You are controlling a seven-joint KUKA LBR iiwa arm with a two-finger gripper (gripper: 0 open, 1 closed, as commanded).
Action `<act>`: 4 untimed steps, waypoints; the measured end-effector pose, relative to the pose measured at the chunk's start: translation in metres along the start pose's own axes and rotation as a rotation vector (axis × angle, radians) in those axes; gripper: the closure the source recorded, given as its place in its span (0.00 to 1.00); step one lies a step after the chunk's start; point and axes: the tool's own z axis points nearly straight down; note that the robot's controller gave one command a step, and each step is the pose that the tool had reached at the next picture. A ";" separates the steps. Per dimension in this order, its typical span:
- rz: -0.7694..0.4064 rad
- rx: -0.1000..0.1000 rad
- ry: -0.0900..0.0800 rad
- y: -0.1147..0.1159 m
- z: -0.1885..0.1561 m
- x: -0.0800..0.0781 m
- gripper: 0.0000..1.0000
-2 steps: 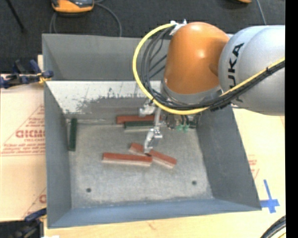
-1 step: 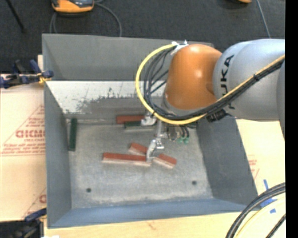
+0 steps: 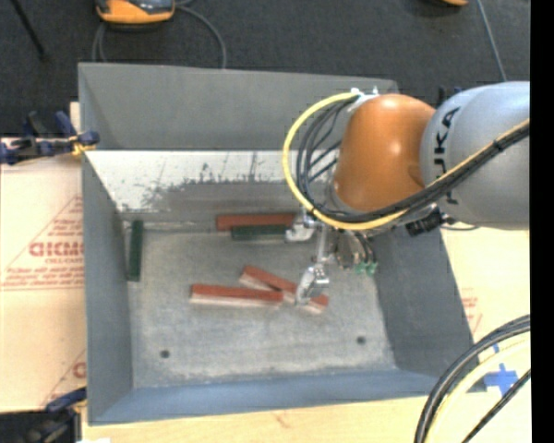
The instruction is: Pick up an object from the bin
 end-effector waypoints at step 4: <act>0.008 -0.002 -0.008 0.013 0.074 -0.015 1.00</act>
Offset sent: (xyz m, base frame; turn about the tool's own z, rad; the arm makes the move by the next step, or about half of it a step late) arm 0.0137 0.0136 -0.0895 0.0034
